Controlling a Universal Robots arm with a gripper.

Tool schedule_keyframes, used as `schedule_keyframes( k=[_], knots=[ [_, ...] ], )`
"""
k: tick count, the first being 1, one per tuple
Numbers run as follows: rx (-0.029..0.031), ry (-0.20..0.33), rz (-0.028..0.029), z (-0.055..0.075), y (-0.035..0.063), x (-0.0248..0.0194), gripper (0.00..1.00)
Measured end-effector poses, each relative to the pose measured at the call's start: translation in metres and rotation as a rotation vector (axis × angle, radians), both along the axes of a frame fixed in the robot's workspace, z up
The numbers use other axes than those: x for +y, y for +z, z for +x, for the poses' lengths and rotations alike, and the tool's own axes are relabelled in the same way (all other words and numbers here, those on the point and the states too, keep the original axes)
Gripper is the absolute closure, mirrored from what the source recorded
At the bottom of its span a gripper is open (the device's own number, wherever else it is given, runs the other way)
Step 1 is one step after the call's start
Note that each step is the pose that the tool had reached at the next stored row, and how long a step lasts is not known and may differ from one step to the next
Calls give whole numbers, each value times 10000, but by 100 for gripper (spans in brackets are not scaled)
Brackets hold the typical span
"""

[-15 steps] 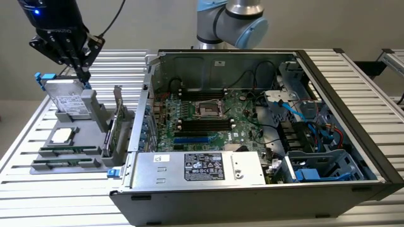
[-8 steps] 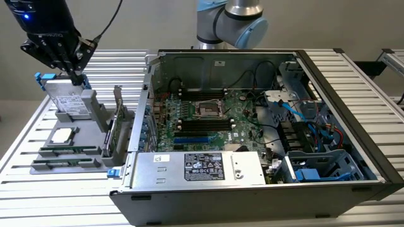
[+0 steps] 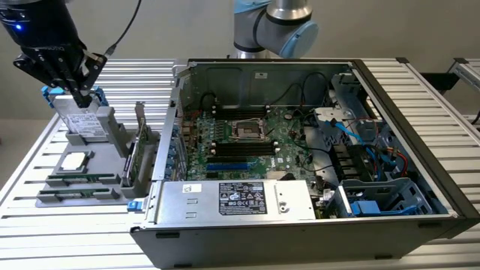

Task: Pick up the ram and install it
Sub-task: 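Reach for the ram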

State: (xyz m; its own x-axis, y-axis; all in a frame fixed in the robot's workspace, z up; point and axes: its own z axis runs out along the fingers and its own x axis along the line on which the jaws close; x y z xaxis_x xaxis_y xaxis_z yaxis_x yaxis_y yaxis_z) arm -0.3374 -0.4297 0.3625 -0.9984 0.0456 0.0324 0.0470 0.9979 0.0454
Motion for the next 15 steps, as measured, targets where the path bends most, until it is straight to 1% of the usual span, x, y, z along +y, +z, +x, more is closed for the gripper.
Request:
schedule_keyframes(
  k=[2,5,8,13,15],
  knots=[
    [47,8,0,-12,-16,-41,90],
    [149,17,0,-28,-43,-103,90],
    [278,26,-1,-42,-75,-157,90],
    [497,43,0,-64,-134,-228,90],
    [565,50,0,-74,-158,-256,90]
  ],
)
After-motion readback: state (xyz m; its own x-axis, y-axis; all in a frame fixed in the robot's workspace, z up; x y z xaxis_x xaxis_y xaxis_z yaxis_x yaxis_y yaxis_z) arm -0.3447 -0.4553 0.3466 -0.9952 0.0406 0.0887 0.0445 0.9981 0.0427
